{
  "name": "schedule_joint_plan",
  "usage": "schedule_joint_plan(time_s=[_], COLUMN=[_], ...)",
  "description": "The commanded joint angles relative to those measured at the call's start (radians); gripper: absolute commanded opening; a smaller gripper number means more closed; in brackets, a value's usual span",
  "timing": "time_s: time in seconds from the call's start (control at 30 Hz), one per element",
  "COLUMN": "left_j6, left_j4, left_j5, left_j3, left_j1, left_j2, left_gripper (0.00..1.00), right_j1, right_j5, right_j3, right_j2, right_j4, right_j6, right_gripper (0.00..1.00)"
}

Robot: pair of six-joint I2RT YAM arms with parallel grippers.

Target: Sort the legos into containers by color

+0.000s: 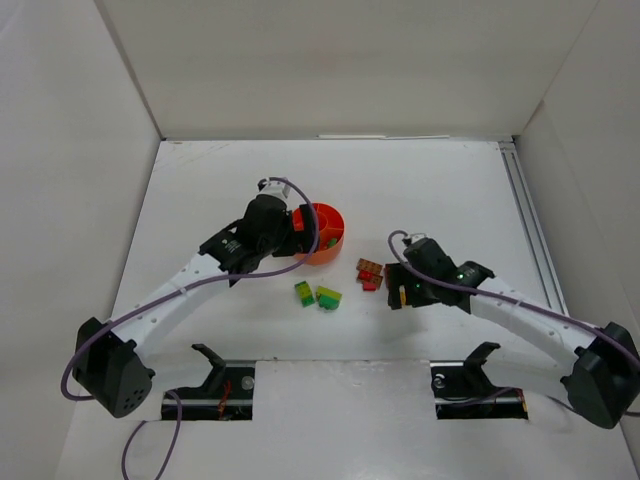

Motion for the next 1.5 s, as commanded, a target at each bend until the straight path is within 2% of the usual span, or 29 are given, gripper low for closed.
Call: schedule_joint_plan(time_s=[0.0,0.13,0.2,0.3,0.33,0.4,0.47,0.7,0.97,1.4,1.47], left_j6=[0.002,0.012,0.012,0.012,0.012,0.012,0.012,0.021,0.021,0.021,0.021], left_j4=[0.021,0.035,0.044,0.044,0.044,0.044,0.044,0.044,0.053,0.035,0.035], left_j5=[0.039,0.039,0.052,0.052,0.052,0.052,0.052,0.042,0.042,0.024,0.024], left_j3=[-0.014,-0.036,-0.047,-0.047,-0.047,-0.047,-0.047,-0.047,-0.028,-0.019,-0.019], left_j1=[-0.001,-0.001,-0.001,-0.001,-0.001,-0.001,-0.001,-0.001,-0.001,-0.001,-0.001], left_j2=[-0.038,-0.07,-0.079,-0.088,-0.088,-0.088,-0.088,-0.079,-0.039,-0.03,-0.03], left_gripper=[1.0,1.0,1.0,1.0,1.0,1.0,1.0,1.0,1.0,1.0,1.0], right_j1=[0.1,0.155,0.165,0.165,0.165,0.165,0.165,0.102,0.091,0.033,0.024], right_j5=[0.003,0.103,0.068,0.182,0.222,0.319,0.348,0.235,0.135,0.148,0.148], right_j3=[0.049,0.136,0.146,0.173,0.193,0.215,0.215,0.153,0.146,0.104,0.095], right_j2=[0.042,0.139,0.171,0.251,0.271,0.316,0.316,0.293,0.351,0.368,0.368], right_j4=[0.151,0.085,0.117,0.084,0.067,-0.002,-0.019,0.031,0.108,0.132,0.132], right_j6=[-0.25,-0.389,-0.405,-0.358,-0.333,-0.241,-0.178,-0.146,-0.227,-0.175,-0.175], right_gripper=[0.87,0.94,0.94,0.95,1.0,1.0,1.0,1.0,0.97,0.97,0.94])
